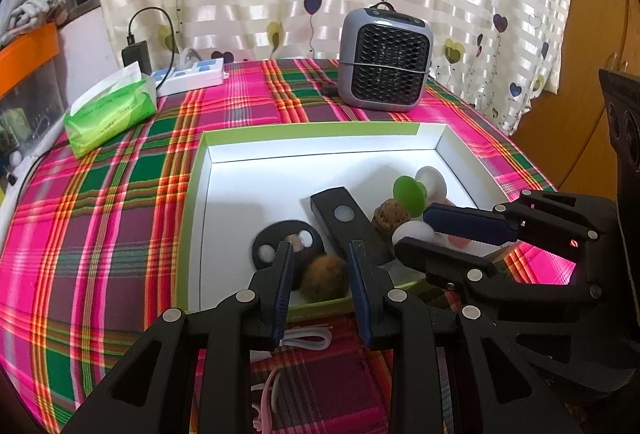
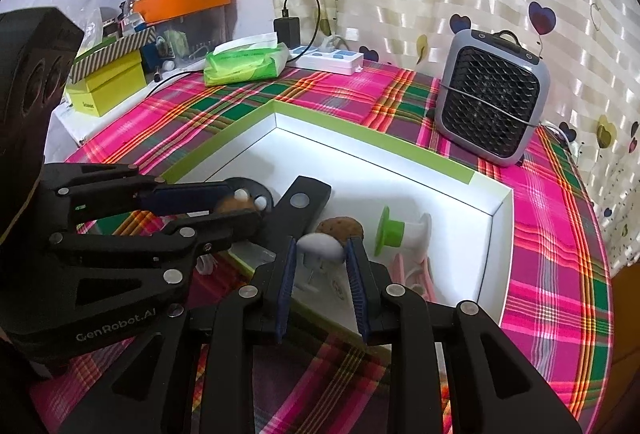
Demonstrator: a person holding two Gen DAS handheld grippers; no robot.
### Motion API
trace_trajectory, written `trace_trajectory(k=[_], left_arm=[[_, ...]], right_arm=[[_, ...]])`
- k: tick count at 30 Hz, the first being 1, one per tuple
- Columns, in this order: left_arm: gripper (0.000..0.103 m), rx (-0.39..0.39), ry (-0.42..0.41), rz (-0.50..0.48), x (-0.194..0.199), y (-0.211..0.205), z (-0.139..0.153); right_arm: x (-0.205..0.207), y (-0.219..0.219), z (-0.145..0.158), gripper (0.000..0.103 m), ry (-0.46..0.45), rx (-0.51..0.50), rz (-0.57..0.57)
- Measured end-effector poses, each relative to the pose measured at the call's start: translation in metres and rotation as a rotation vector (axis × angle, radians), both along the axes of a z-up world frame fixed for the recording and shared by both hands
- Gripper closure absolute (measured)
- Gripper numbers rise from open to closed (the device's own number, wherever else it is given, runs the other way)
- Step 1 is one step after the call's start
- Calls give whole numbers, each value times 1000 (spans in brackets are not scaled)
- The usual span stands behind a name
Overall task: Organize objects
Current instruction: 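Lower the walnut and white ball into the box and open both tools, then withdraw both tools from the box toward the pink clip and white cable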
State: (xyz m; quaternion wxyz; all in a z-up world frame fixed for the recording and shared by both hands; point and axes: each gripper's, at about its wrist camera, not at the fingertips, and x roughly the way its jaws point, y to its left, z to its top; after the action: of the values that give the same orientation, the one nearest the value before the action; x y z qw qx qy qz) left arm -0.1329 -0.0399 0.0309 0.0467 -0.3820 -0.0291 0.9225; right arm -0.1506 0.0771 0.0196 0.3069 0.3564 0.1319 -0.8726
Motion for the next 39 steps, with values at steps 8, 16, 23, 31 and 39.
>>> trace_trajectory(k=[8,16,23,31,39], left_arm=[[77,13,13,0,3,0,3],[77,15,40,13,15,0,13],[77,9,50,11,29,3,18],[77,14,61,18,46,2,21],[78,13,76,24,66,3,26]], right_arm=[[1,2,3,71,3,-1,-9],[13,3,11,70,25,-5,5],[25,6,17,70,32,-16,9],[39,6,23,70,44,-14,3],[59,4,27,70,58,-15,11]])
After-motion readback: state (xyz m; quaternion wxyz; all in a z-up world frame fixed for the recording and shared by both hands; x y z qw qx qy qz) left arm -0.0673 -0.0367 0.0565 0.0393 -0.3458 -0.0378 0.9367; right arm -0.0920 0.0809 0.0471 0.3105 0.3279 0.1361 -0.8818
